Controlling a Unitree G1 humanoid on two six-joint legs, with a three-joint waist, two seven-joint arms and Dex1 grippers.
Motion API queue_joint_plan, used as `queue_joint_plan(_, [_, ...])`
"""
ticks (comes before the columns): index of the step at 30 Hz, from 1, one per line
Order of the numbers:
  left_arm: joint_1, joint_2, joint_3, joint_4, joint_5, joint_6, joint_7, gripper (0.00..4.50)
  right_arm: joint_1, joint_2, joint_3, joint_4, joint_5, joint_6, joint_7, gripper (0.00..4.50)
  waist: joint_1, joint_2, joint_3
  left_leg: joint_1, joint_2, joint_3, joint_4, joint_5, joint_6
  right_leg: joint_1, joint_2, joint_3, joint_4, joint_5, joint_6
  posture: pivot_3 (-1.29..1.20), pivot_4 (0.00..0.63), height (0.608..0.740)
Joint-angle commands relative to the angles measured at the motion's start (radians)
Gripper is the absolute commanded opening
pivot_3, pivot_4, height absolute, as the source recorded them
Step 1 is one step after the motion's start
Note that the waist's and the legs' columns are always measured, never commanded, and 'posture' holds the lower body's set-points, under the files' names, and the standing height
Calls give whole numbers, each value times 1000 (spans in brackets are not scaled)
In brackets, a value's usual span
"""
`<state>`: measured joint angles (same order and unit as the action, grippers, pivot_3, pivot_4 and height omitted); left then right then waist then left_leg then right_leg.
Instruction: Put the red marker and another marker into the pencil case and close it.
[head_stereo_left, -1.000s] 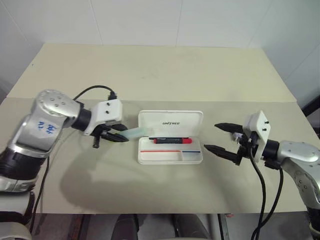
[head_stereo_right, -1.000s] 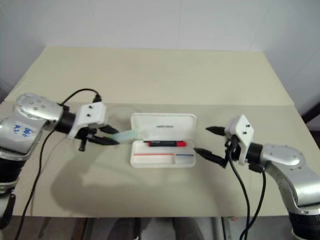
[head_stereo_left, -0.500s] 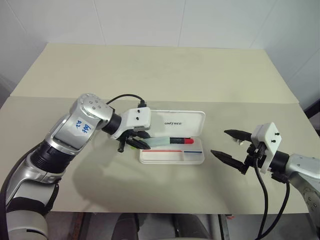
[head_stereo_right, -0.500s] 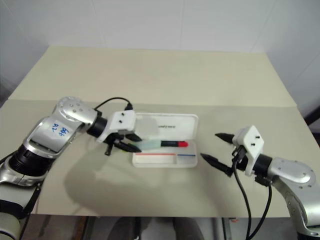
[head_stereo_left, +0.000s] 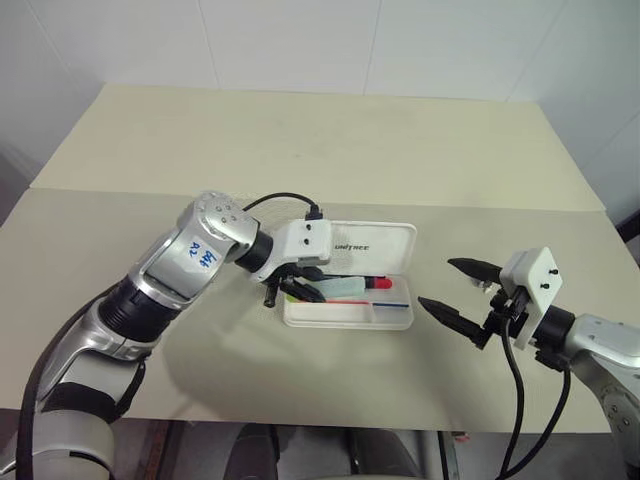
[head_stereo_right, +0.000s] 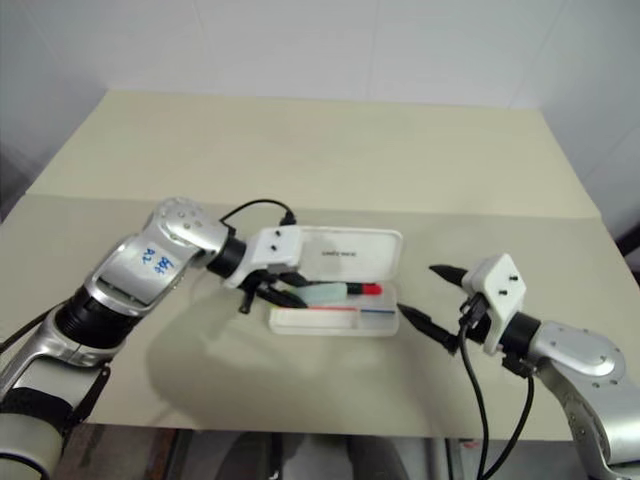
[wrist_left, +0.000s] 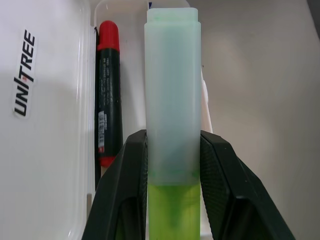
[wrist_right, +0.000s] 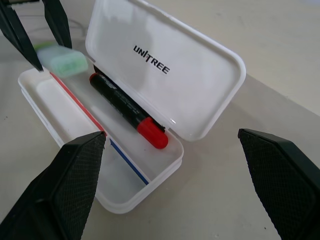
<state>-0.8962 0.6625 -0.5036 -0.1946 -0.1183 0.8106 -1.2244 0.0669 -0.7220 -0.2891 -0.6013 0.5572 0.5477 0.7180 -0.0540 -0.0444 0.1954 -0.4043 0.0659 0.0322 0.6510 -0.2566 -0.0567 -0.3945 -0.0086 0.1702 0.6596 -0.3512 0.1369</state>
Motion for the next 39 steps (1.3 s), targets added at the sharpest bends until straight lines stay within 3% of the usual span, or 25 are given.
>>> queue_joint_plan(1, [14,-9,-13,-34,0,5,12,1055,1,8,-14,-41,12,-9,-20,4500,0,0,0,0,0,0,0,0,0,0,0,0,0,0,0,0,150,740])
queue_joint_plan(14, [41,-13,-51,4,35,-59,28,1055,2,18,-5,-58,14,-6,-41,4500,0,0,0,0,0,0,0,0,0,0,0,0,0,0,0,0,150,740])
queue_joint_plan(23, [39,-39,-43,15,38,-75,38,4054,-11,23,8,-53,12,-8,-48,4500,0,0,0,0,0,0,0,0,0,0,0,0,0,0,0,0,150,740])
queue_joint_plan(32, [30,-112,87,24,-49,-96,69,4054,-88,21,-12,-11,50,58,-84,4500,-2,0,0,0,0,0,0,0,0,0,0,0,0,0,0,0,150,740])
queue_joint_plan(35, [29,-114,173,65,-98,-188,45,4484,-112,-53,-30,29,17,105,-75,4500,-1,0,0,0,0,0,0,0,0,0,0,0,0,0,0,0,150,740])
queue_joint_plan(39, [40,-76,283,103,-181,-313,-47,4484,-134,-195,-57,161,-17,78,42,4500,-1,0,0,0,0,0,-1,0,0,0,-1,0,-1,0,0,0,150,740])
